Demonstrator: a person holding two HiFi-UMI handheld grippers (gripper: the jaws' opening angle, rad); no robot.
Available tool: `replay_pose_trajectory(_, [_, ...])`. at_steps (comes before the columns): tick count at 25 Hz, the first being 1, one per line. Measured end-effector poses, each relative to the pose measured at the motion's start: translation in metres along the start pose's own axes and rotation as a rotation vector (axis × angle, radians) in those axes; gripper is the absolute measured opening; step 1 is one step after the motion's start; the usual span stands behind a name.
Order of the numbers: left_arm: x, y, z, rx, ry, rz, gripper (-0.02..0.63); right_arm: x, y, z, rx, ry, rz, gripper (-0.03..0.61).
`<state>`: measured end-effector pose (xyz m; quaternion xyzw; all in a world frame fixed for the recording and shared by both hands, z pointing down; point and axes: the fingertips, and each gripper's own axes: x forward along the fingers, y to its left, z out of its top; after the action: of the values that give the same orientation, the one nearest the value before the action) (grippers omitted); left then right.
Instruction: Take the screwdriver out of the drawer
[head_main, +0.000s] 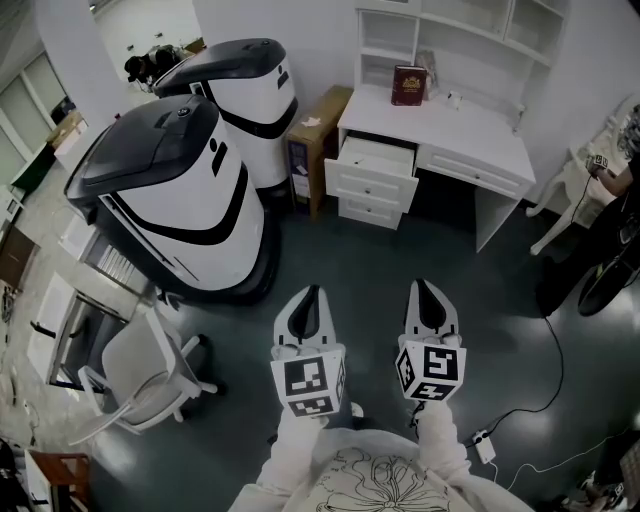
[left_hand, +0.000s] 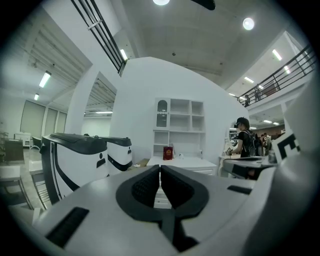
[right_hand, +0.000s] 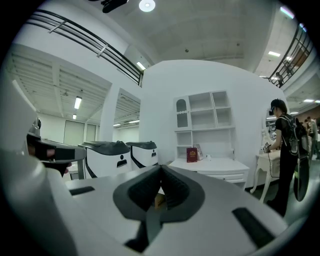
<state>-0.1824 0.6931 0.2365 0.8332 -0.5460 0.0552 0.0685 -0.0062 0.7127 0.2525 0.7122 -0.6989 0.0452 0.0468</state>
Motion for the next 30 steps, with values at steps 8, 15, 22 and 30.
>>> replay_pose_trajectory(8, [0.034, 0.000, -0.003, 0.006, 0.016, -0.002, 0.011, 0.030, -0.009, -0.011, 0.017, 0.025, 0.005, 0.003])
replay_pose_trajectory(15, [0.102, 0.007, 0.003, 0.011, 0.020, -0.029, 0.011, 0.089, -0.026, -0.007, -0.001, 0.022, -0.014, 0.003])
replay_pose_trajectory(22, [0.193, 0.016, 0.029, 0.021, 0.013, -0.075, 0.011, 0.172, -0.045, 0.012, -0.002, 0.017, -0.045, 0.003])
replay_pose_trajectory(30, [0.288, 0.039, 0.049, 0.031, 0.009, -0.111, 0.011, 0.269, -0.057, 0.028, 0.012, 0.010, -0.069, 0.003])
